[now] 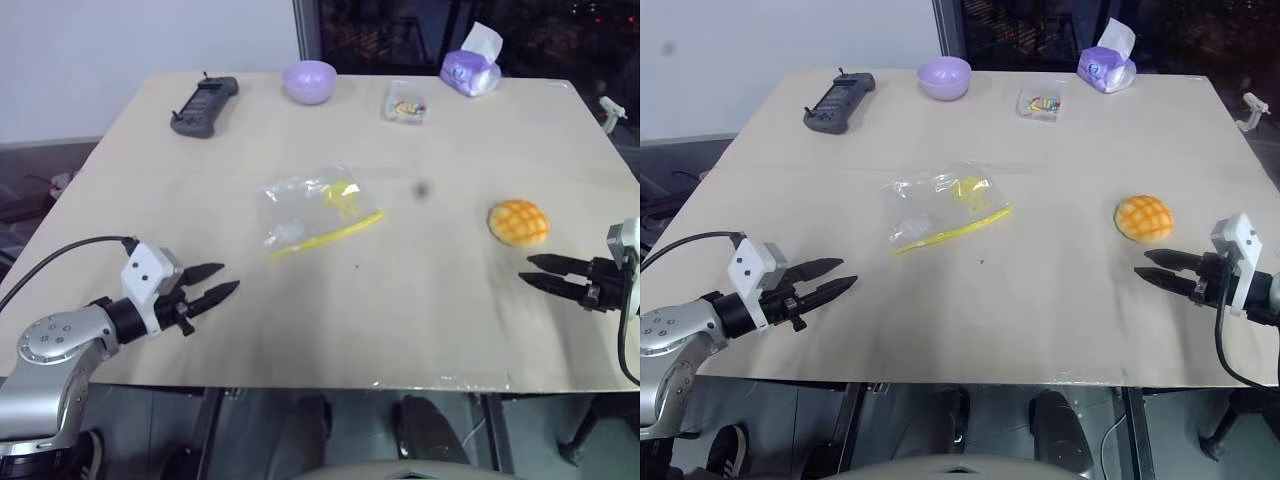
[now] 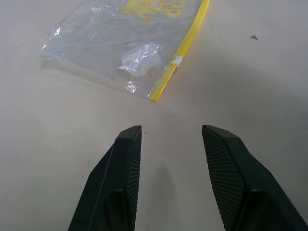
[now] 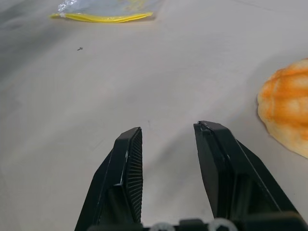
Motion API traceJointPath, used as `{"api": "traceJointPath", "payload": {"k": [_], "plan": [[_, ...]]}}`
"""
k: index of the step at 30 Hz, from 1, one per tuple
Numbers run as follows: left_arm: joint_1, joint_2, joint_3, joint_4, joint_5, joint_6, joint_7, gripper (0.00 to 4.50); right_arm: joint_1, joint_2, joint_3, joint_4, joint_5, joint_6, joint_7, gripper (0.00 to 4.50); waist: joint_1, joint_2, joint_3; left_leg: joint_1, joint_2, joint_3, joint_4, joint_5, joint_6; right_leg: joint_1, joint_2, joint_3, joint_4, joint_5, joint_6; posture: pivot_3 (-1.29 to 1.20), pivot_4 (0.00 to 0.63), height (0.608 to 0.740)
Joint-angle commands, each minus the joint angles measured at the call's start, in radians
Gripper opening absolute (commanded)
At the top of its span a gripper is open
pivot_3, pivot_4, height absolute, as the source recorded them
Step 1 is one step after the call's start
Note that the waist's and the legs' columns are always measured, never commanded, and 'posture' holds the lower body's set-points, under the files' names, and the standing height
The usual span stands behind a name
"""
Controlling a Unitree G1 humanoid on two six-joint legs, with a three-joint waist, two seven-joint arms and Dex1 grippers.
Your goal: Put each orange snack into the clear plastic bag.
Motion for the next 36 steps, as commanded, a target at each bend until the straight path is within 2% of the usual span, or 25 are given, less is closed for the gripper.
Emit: {"api": "traceJointPath", "payload": {"k": [1,20,23,25,26,27,29,33,36], "plan": [[-0.004,0.012,0.01,-0.029,-0.008,-0.009,-0.002,2.12,0.017,-0.018,-0.039,-0.066,0.031,0.023,0.001,1.86,0.0,0.0,0.0,0.0,0.0,0.0,0.0,0.0,0.0,0.0,0.0,0.0,0.0,0.0,0.0,0.0,0.15,0.74],[-0.05,0.008,-0.023,0.008,0.001,-0.001,-0.003,2.12,0.019,-0.008,-0.042,-0.148,0.064,0.08,-0.043,1.86,0.001,0.0,0.0,0.0,0.0,0.0,0.0,0.0,0.0,0.0,0.0,0.0,0.0,0.0,0.0,0.0,0.15,0.74],[-0.056,0.01,-0.027,0.013,-0.002,0.008,-0.004,2.87,0.014,-0.007,-0.041,-0.144,0.064,0.081,-0.047,1.92,0.001,0.0,0.0,0.0,0.0,0.0,0.0,0.0,0.0,0.0,0.0,0.0,0.0,0.0,0.0,0.0,0.15,0.74],[-0.064,0.008,-0.026,0.019,-0.001,0.006,0.001,3.73,0.011,-0.007,-0.041,-0.141,0.068,0.087,-0.048,1.92,0.001,0.0,0.0,0.0,0.0,0.0,0.0,0.0,0.0,0.0,0.0,0.0,0.0,0.0,0.0,0.0,0.15,0.74],[-0.07,0.008,-0.025,0.022,-0.002,0.006,0.002,3.9,0.009,-0.006,-0.042,-0.142,0.072,0.092,-0.048,1.92,0.001,0.0,0.0,0.0,0.0,0.0,0.0,0.0,0.0,0.0,0.0,0.0,0.0,0.0,0.0,0.0,0.15,0.74],[-0.077,0.009,-0.027,0.026,0.006,-0.003,0.005,4.47,0.01,-0.006,-0.045,-0.148,0.084,0.105,-0.045,2.17,0.001,0.0,0.0,0.0,0.0,0.0,0.0,0.0,0.0,0.0,0.0,0.0,0.0,0.0,0.0,0.0,0.15,0.74],[-0.091,0.012,-0.037,0.037,0.027,-0.023,0.011,4.5,0.009,-0.008,-0.047,-0.156,0.101,0.123,-0.04,2.6,0.001,0.0,0.0,0.0,0.0,0.0,0.0,0.0,0.0,0.0,0.0,0.0,0.0,0.0,0.0,0.0,0.15,0.74],[-0.142,0.003,-0.072,0.075,0.088,-0.096,0.033,4.5,-0.004,-0.003,-0.045,-0.184,0.13,0.137,-0.042,4.4,0.002,0.0,0.0,0.0,0.0,0.0,0.0,0.0,0.0,0.0,0.0,0.0,0.0,0.0,0.0,0.0,0.15,0.74],[-0.215,0.006,-0.121,0.147,0.19,-0.232,0.067,4.5,-0.052,0.022,-0.05,-0.196,0.165,0.144,-0.07,4.46,0.002,0.0,0.0,0.0,0.0,0.0,0.0,0.0,0.0,0.0,0.0,-0.001,0.0,0.0,0.0,0.0,0.15,0.74]]}}
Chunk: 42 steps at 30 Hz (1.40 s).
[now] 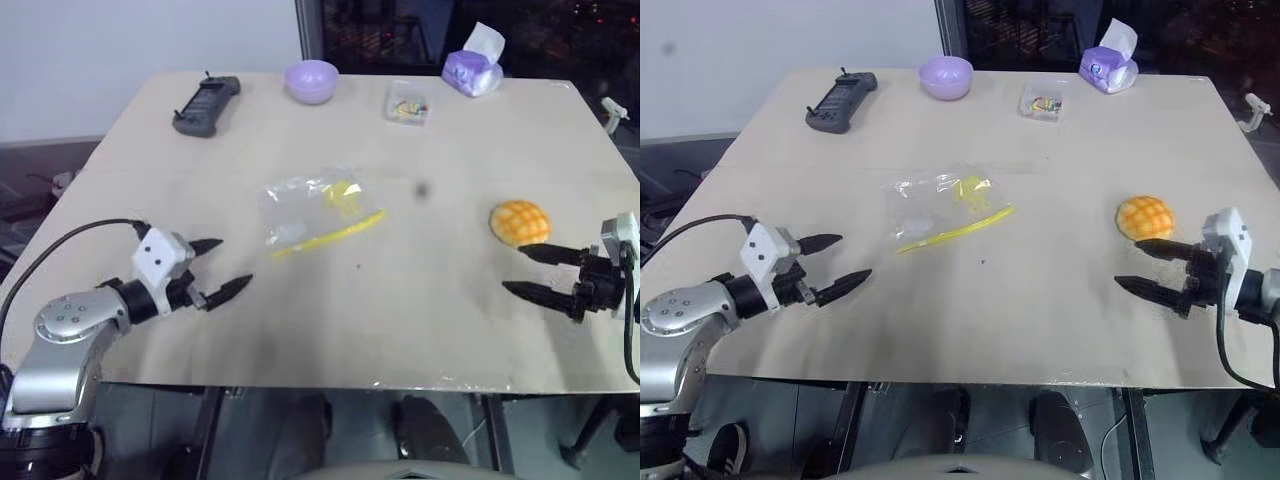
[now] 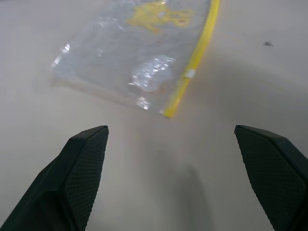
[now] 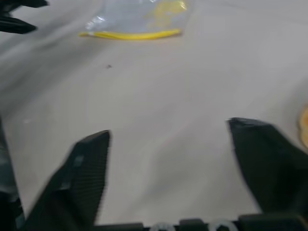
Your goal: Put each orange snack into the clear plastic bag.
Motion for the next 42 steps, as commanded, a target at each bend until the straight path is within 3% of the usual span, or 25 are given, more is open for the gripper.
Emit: {"api": "traceJointPath", "payload": {"k": [1,8,10,14,22,29,31,35,42], "plan": [[-0.076,0.017,-0.048,0.077,0.134,-0.198,0.041,4.5,-0.049,0.007,-0.04,-0.051,0.071,0.026,-0.013,4.46,0.0,0.0,0.0,0.0,0.0,0.0,0.0,0.0,0.0,0.0,0.0,0.0,0.0,0.0,0.0,0.0,0.15,0.74],[-0.247,0.117,-0.229,0.385,0.492,-0.691,0.143,4.5,-0.091,0.013,-0.015,-0.057,0.091,0.041,-0.02,4.46,0.001,0.0,0.0,-0.001,0.0,0.0,0.0,0.0,0.0,0.0,0.0,0.0,-0.001,0.0,0.0,0.0,0.15,0.74],[-0.346,0.14,-0.323,0.537,0.668,-0.853,0.26,4.5,-0.102,0.022,-0.003,-0.073,0.102,0.046,-0.024,4.46,0.003,0.0,0.0,0.0,-0.001,0.0,0.0,0.0,0.0,0.0,0.0,0.0,-0.001,0.0,0.0,0.0,0.15,0.74],[-0.489,0.148,-0.45,0.759,0.887,-1.039,0.463,4.5,-0.116,0.032,-0.015,-0.106,0.142,0.073,-0.035,4.46,0.003,0.0,0.0,-0.001,-0.001,-0.001,0.0,0.0,0.0,-0.001,0.0,-0.001,0.0,0.0,0.0,0.0,0.15,0.74],[-0.745,0.039,-0.691,1.122,1.172,-1.14,0.774,4.5,-0.117,0.021,0.001,-0.173,0.168,0.09,-0.025,4.46,0.026,0.004,-0.004,0.0,-0.002,-0.003,0.001,0.0,0.0,0.001,0.0,-0.003,0.003,0.0,0.0,0.0,0.15,0.74],[-0.861,-0.08,-0.798,1.324,1.221,-1.137,0.894,4.5,-0.122,0.027,0.026,-0.192,0.149,0.079,-0.029,4.46,0.035,0.011,-0.012,0.003,-0.003,-0.006,0.004,0.0,0.0,0.007,-0.001,-0.006,0.002,0.0,0.001,0.0,0.15,0.74],[-0.878,-0.111,-0.807,1.356,1.211,-1.133,0.908,4.5,-0.119,0.031,0.025,-0.195,0.149,0.076,-0.035,4.46,0.042,0.012,-0.013,0.011,-0.004,-0.006,0.003,0.0,0.0,0.015,-0.001,-0.007,0.001,0.0,0.001,0.0,0.15,0.74],[-0.892,-0.149,-0.813,1.397,1.185,-1.131,0.898,3.29,-0.113,0.034,0.021,-0.199,0.149,0.074,-0.04,4.5,0.046,0.012,-0.013,0.016,-0.004,-0.006,0.002,0.0,0.0,0.02,-0.001,-0.006,0.0,-0.001,0.001,0.0,0.15,0.74],[-0.903,-0.163,-0.851,1.396,1.202,-1.126,0.938,0.28,-0.108,0.046,0.027,-0.2,0.144,0.065,-0.049,4.5,0.05,0.015,-0.015,0.015,-0.004,-0.006,0.002,0.0,0.0,0.02,-0.002,-0.006,0.0,0.0,0.001,0.0,0.15,0.74]]}}
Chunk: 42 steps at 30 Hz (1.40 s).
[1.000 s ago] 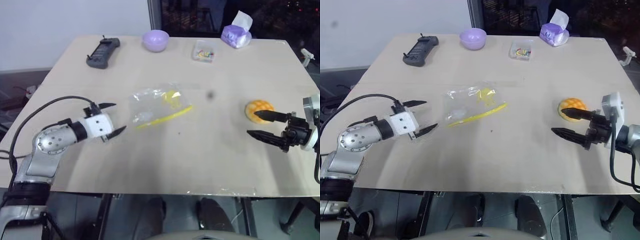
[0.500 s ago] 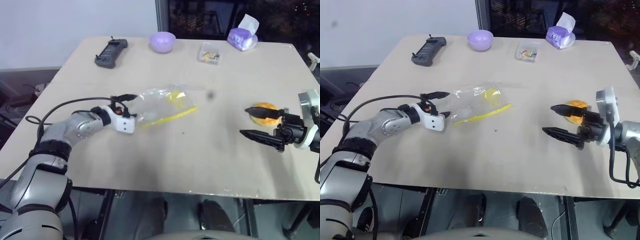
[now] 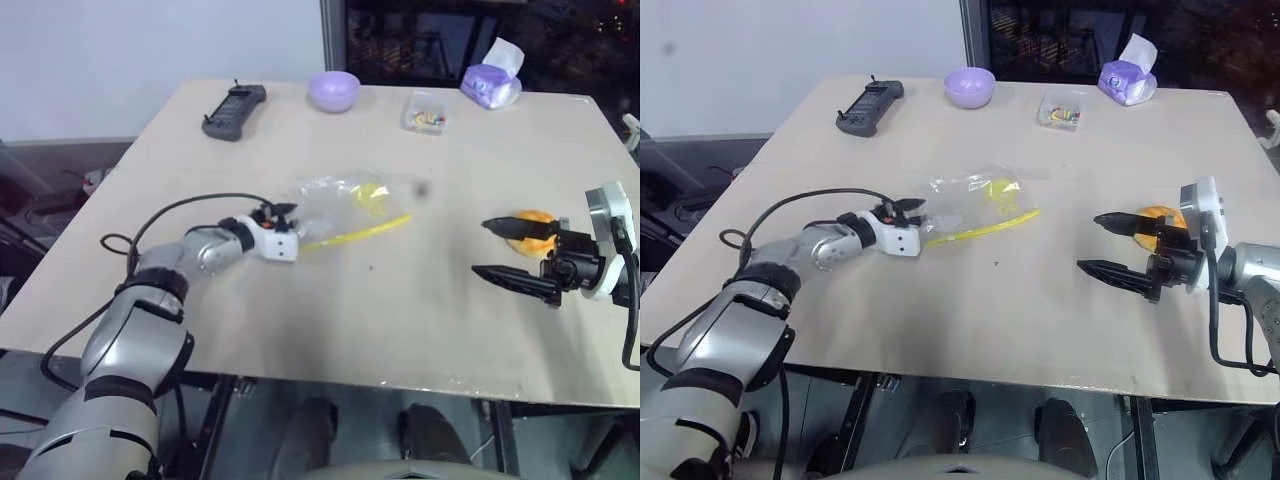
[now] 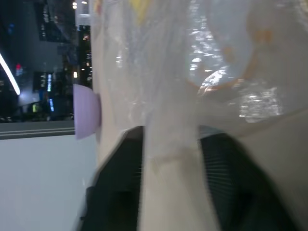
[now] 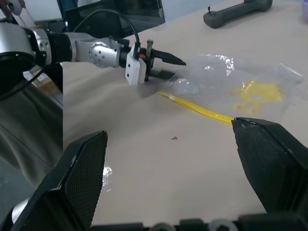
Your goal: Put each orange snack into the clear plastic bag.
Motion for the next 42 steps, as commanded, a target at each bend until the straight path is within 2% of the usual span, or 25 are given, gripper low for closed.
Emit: {"api": "traceJointPath", "payload": {"k": [1,4,7,9,12,15,18,19,22,24,26,33,38,42], "plan": [[0.028,-0.021,-0.077,0.008,0.056,0.004,0.025,0.04,-0.002,0.008,-0.014,-0.026,0.006,-0.02,-0.01,4.5,-0.001,0.003,-0.002,0.0,0.0,0.0,0.0,0.0,0.0,0.0,0.0,0.0,0.0,0.0,0.0,0.0,0.15,0.74],[0.009,-0.011,-0.132,-0.017,0.122,0.028,0.118,0.04,-0.003,0.015,-0.009,-0.022,0.0,-0.024,-0.011,4.5,0.0,0.005,-0.004,0.002,0.0,0.0,0.0,0.0,0.0,0.001,0.0,0.0,0.0,0.0,0.0,0.0,0.15,0.74],[0.005,-0.013,-0.119,-0.026,0.099,0.006,0.166,0.04,-0.002,0.02,-0.007,-0.022,-0.004,-0.025,-0.012,4.5,0.001,0.006,-0.005,0.002,0.0,0.0,0.0,0.0,0.0,0.002,0.0,0.0,0.0,0.0,0.0,0.0,0.15,0.74],[0.016,-0.031,-0.052,-0.01,-0.008,-0.032,0.103,0.04,0.0,0.021,-0.007,-0.023,-0.007,-0.026,-0.013,4.5,0.001,0.006,-0.004,0.002,0.0,-0.001,0.0,0.0,0.0,0.002,0.0,-0.001,0.0,0.0,0.0,0.0,0.15,0.74],[0.067,-0.113,0.157,-0.025,-0.387,-0.047,-0.223,0.04,-0.004,0.029,0.024,-0.023,-0.066,-0.05,-0.049,4.5,0.001,0.005,-0.004,0.001,0.0,-0.001,0.0,0.0,0.0,0.002,0.0,-0.001,0.0,0.0,0.0,0.0,0.15,0.74],[0.145,-0.163,0.277,-0.203,-0.697,0.068,-0.534,0.04,-0.021,0.056,0.123,-0.015,-0.201,-0.103,-0.121,4.5,-0.003,0.001,-0.001,-0.002,0.0,0.0,0.0,0.0,0.0,-0.001,-0.001,-0.001,-0.002,0.0,0.0,0.0,0.15,0.74],[0.206,-0.176,0.341,-0.427,-0.869,0.251,-0.677,0.04,-0.066,0.107,0.249,0.006,-0.356,-0.166,-0.208,4.5,-0.032,-0.003,0.001,-0.011,0.001,-0.001,0.0,0.0,0.0,-0.011,0.0,-0.001,0.0,0.0,0.0,0.0,0.15,0.74],[0.225,-0.175,0.353,-0.496,-0.904,0.31,-0.703,0.04,-0.084,0.128,0.283,0.017,-0.402,-0.192,-0.233,4.5,-0.042,-0.003,0.001,-0.018,0.001,-0.001,0.001,0.001,-0.001,-0.02,0.001,0.0,0.002,0.0,-0.001,0.0,0.15,0.74],[0.282,-0.172,0.376,-0.658,-0.964,0.452,-0.752,0.04,-0.152,0.204,0.377,0.092,-0.558,-0.289,-0.328,4.5,-0.063,-0.003,0.002,-0.02,0.002,-0.001,0.001,0.001,-0.002,-0.021,0.002,0.001,0.002,0.0,-0.001,0.0,0.15,0.74],[0.325,-0.165,0.382,-0.762,-0.988,0.534,-0.773,0.04,-0.217,0.237,0.486,0.217,-0.746,-0.424,-0.404,4.5,-0.078,-0.003,0.002,-0.018,0.002,0.001,0.001,0.001,-0.001,-0.021,0.002,0.002,0.002,0.0,-0.001,0.0,0.15,0.74],[0.358,-0.16,0.389,-0.837,-0.998,0.596,-0.783,0.04,-0.267,0.271,0.551,0.322,-0.857,-0.523,-0.457,4.5,-0.081,-0.003,0.002,-0.017,0.002,0.002,0.001,0.001,-0.001,-0.02,0.002,0.004,0.002,0.0,-0.001,0.0,0.15,0.74],[0.427,-0.144,0.416,-0.977,-1.019,0.719,-0.803,0.04,-0.419,0.377,0.59,0.625,-0.991,-0.677,-0.579,4.5,-0.074,-0.004,0.002,-0.018,0.002,0.002,0.001,0.001,-0.001,-0.021,0.002,0.003,0.001,0.0,-0.001,0.0,0.15,0.74],[0.445,-0.141,0.434,-1.021,-1.017,0.761,-0.805,0.04,-0.483,0.392,0.591,0.814,-1.051,-0.781,-0.639,4.5,-0.072,-0.004,0.002,-0.017,0.002,0.001,0.0,0.001,-0.001,-0.02,0.002,0.003,0.001,0.0,-0.001,0.0,0.15,0.74],[0.461,-0.137,0.449,-1.028,-1.015,0.774,-0.804,0.0,-0.496,0.392,0.573,0.88,-1.058,-0.834,-0.665,2.59,-0.07,-0.004,0.002,-0.017,0.002,0.002,0.0,0.001,-0.001,-0.02,0.002,0.003,0.001,0.0,-0.001,0.0,0.15,0.74]]}}
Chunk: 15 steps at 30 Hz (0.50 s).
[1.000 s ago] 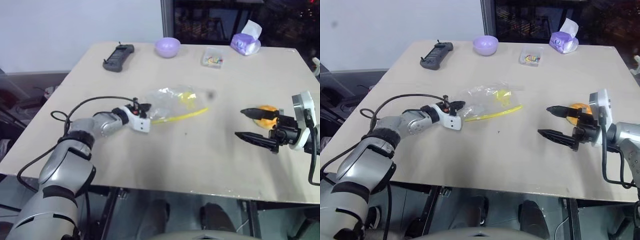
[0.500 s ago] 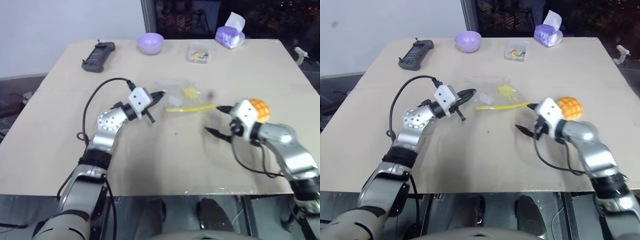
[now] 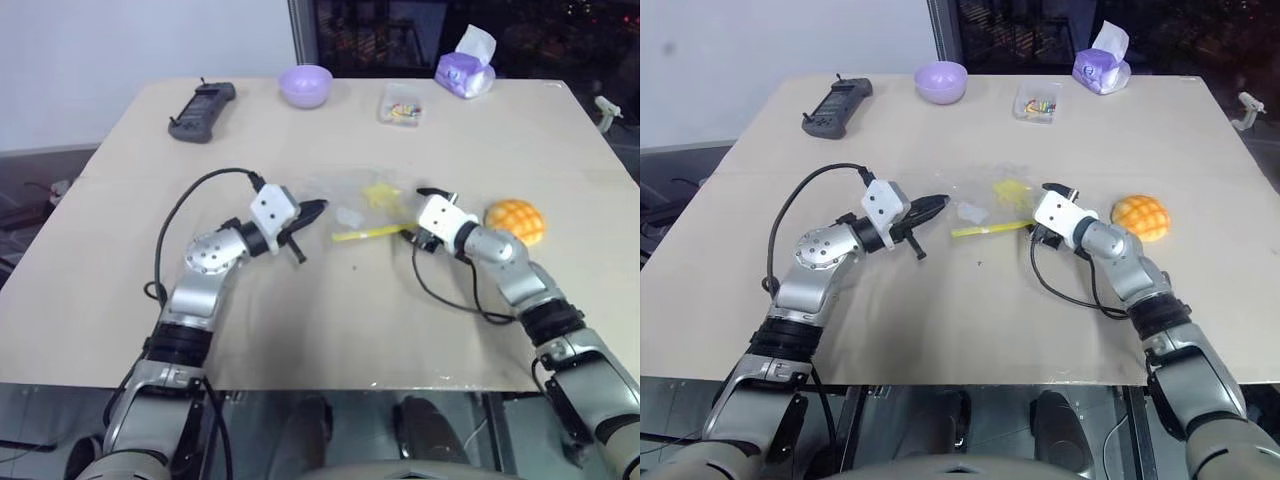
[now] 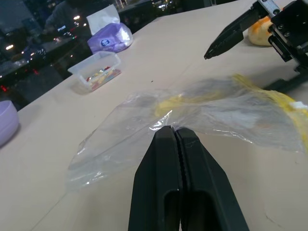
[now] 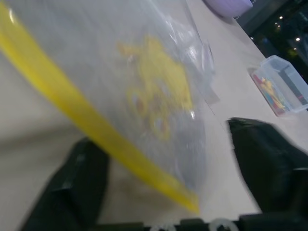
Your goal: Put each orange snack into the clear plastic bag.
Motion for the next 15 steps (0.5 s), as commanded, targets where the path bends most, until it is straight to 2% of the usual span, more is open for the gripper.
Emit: {"api": "traceJointPath", "payload": {"k": [1,6,7,12,13,14,15], "plan": [[0.013,0.014,0.033,-0.039,-0.01,-0.001,-0.002,0.0,-0.01,-0.006,-0.026,0.026,-0.01,-0.029,-0.017,2.46,-0.001,0.0,0.0,0.0,0.0,0.0,0.0,0.0,0.0,0.0,0.0,0.0,0.0,0.0,0.0,0.0,0.15,0.74],[0.025,0.014,0.035,-0.041,-0.004,-0.001,-0.006,0.0,-0.006,-0.001,-0.033,0.022,-0.003,-0.052,-0.012,0.29,-0.005,0.0,0.0,0.0,0.0,0.0,0.0,0.0,0.0,0.0,0.0,0.0,0.0,0.0,0.0,0.0,0.15,0.74],[0.026,0.014,0.034,-0.041,-0.002,-0.001,-0.007,0.0,-0.003,0.0,-0.034,0.018,-0.001,-0.052,-0.01,0.1,-0.005,0.0,0.0,0.0,0.0,0.0,0.0,0.0,0.0,0.0,0.0,0.0,0.0,0.0,0.0,0.0,0.15,0.74],[0.023,0.009,0.03,-0.023,0.001,-0.008,-0.017,0.0,0.012,0.007,-0.039,-0.014,0.008,-0.05,0.0,0.1,-0.005,0.0,0.0,0.0,0.0,0.0,0.0,0.0,0.0,0.0,0.0,0.0,0.0,0.0,0.0,0.0,0.15,0.74],[0.024,0.005,0.033,-0.021,-0.004,-0.007,-0.019,0.5,0.015,0.008,-0.04,-0.021,0.01,-0.048,0.002,0.0,-0.005,0.0,0.0,0.0,0.0,0.0,0.0,0.0,0.0,0.0,0.0,0.0,0.0,0.0,0.0,0.0,0.15,0.74],[0.024,0.001,0.036,-0.018,-0.002,-0.01,-0.011,0.51,0.017,0.009,-0.041,-0.028,0.01,-0.044,0.003,0.0,-0.005,0.0,0.0,0.0,0.0,0.0,0.0,0.0,0.0,0.0,0.0,0.0,0.0,0.0,0.0,0.0,0.15,0.74],[0.024,0.0,0.038,-0.015,0.001,-0.012,-0.007,0.77,0.017,0.01,-0.041,-0.033,0.01,-0.041,0.004,0.0,-0.005,0.0,0.0,0.0,0.0,0.0,0.0,0.0,0.0,0.0,0.0,0.0,0.0,0.0,0.0,0.0,0.15,0.74]]}}
